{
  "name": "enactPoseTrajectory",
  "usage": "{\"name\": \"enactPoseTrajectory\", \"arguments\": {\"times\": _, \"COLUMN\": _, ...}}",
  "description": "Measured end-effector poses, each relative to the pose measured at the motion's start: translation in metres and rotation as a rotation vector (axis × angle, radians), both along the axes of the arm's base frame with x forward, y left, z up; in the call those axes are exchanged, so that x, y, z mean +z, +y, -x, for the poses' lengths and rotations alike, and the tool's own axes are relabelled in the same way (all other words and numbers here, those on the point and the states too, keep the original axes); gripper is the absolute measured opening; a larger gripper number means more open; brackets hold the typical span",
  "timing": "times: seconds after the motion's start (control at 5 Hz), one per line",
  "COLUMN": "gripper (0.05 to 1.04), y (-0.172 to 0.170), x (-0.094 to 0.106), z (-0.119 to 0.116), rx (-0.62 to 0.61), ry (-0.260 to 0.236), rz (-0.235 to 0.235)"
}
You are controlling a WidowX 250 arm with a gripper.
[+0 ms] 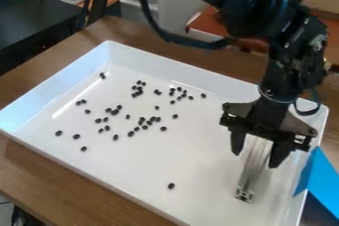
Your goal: Sweep into pile
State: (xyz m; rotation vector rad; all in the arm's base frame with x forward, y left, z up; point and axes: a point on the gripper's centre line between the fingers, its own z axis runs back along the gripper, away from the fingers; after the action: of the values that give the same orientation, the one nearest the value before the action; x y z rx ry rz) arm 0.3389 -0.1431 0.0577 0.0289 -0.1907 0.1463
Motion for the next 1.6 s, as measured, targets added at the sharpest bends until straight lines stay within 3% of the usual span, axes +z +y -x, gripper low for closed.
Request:
{"name": "enactPoseTrajectory", "arguments": {"times": 0.2, "gripper": 0.382, "y": -0.002, "x": -0.001, "z": -0.001, "rx": -0.029, "ry": 0.007, "rz": 0.029}}
{"name": "enactPoseTrajectory", "arguments": {"times": 0.4, "gripper": 0.335, "y": 0.006, "x": 0.004, "z": -0.01, "rx": -0.033, "ry": 0.006, "rz": 0.069}}
{"name": "enactPoseTrajectory", "arguments": {"times": 0.8, "gripper": 0.335, "y": 0.001, "x": 0.036, "z": -0.038, "rx": -0.093, "ry": -0.044, "rz": 0.159}}
{"name": "enactPoseTrajectory", "arguments": {"times": 1.0, "gripper": 0.335, "y": 0.004, "x": 0.024, "z": -0.048, "rx": -0.109, "ry": 0.005, "rz": 0.197}}
{"name": "enactPoseTrajectory", "arguments": {"times": 1.2, "gripper": 0.335, "y": 0.011, "x": 0.023, "z": -0.053, "rx": -0.127, "ry": 0.005, "rz": 0.21}}
{"name": "enactPoseTrajectory", "arguments": {"times": 1.6, "gripper": 0.335, "y": 0.026, "x": 0.006, "z": -0.044, "rx": -0.142, "ry": 0.058, "rz": 0.233}}
